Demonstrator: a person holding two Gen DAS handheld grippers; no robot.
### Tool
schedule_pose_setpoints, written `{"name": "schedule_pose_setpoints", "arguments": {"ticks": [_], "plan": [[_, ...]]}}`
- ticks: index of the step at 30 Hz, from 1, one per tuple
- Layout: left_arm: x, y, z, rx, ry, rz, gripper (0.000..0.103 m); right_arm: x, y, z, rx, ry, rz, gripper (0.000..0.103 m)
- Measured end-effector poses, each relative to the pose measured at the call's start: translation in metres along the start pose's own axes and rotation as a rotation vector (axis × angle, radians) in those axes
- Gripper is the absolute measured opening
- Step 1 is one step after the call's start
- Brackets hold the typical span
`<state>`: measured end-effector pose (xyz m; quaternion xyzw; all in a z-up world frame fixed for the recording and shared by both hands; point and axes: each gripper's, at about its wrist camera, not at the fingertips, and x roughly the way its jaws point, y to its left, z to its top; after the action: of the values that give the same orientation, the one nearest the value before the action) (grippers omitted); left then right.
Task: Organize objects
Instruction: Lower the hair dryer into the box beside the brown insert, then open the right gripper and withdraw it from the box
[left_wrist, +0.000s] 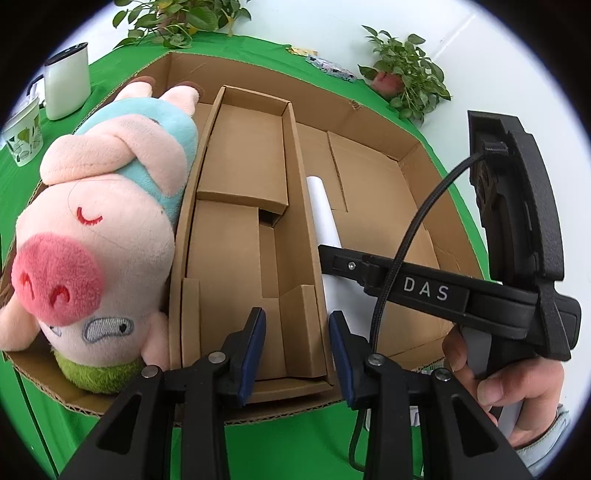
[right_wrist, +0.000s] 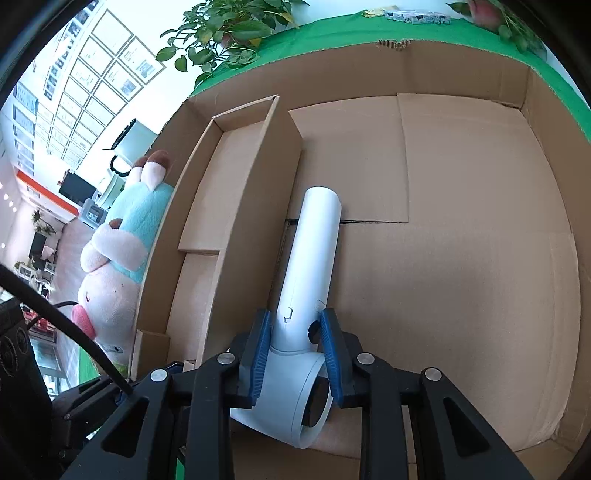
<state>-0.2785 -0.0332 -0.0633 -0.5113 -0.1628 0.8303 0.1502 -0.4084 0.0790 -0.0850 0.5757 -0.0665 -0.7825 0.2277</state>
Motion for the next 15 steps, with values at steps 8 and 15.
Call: {"name": "schedule_pose_setpoints", "arguments": {"ticks": [8,15], "plan": [[-0.005,0.002,-0.001,-0.047,-0.007,0.000,0.033,-0.017,0.012,-0.010,-0.073,-0.066,-0.129,0.038],[-0.031,-0.014,-0.009,0.013,-0.148,0.116,0.036,-0.091,0.031,-0.057,-0.186,-0.392,-0.449,0.068]]}}
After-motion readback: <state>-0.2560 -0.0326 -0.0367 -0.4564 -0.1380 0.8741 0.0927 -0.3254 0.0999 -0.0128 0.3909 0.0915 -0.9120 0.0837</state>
